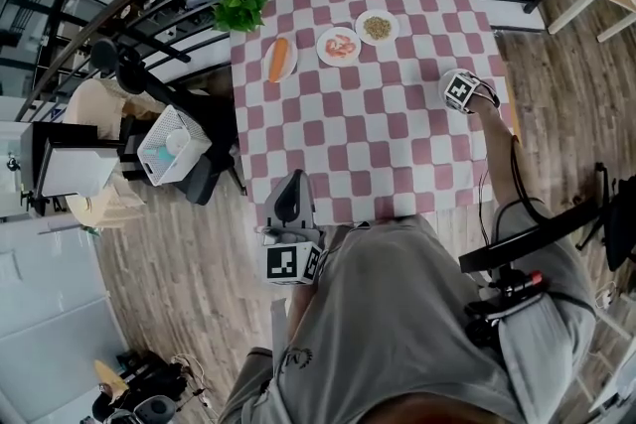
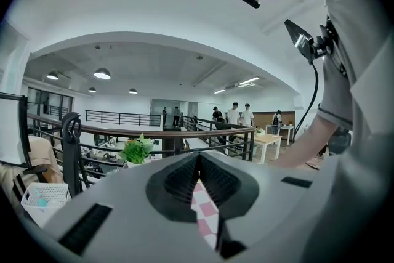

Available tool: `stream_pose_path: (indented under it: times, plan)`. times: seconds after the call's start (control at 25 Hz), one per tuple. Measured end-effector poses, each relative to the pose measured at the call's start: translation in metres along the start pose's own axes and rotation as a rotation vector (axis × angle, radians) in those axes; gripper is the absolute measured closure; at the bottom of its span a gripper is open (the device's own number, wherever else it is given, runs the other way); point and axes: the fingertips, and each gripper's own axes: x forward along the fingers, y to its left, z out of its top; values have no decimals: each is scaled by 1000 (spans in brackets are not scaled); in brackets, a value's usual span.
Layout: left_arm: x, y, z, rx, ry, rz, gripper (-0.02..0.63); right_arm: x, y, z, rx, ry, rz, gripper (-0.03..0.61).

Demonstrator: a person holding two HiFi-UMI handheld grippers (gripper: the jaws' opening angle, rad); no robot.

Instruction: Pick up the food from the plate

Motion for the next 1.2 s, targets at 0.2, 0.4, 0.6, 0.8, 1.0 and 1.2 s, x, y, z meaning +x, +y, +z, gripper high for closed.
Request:
stream_pose_path:
  times: [0.2,0.4,0.6,0.8,1.0,1.2]
  plan:
    - [-1,0,0,-4,1,6,604,14,1,6,-44,-32,24,223]
    - [-2,0,-4,2,1,5,604,0,2,2,-26,-9,-3,224]
    - [0,-2,-3,-2,3,2,604,1,0,1,-2,-33,-15,224]
    - [0,-2,-3,1,-6,1,604,-3,-2,-1,52,-48,-38,224]
    - [0,0,-3,-4,-8,-1,604,1,-2,-6,139,-91,-44,224]
    - [2,-5,-4,-5,-9,-23,604,1,-4,-10,242,-171,-42,224]
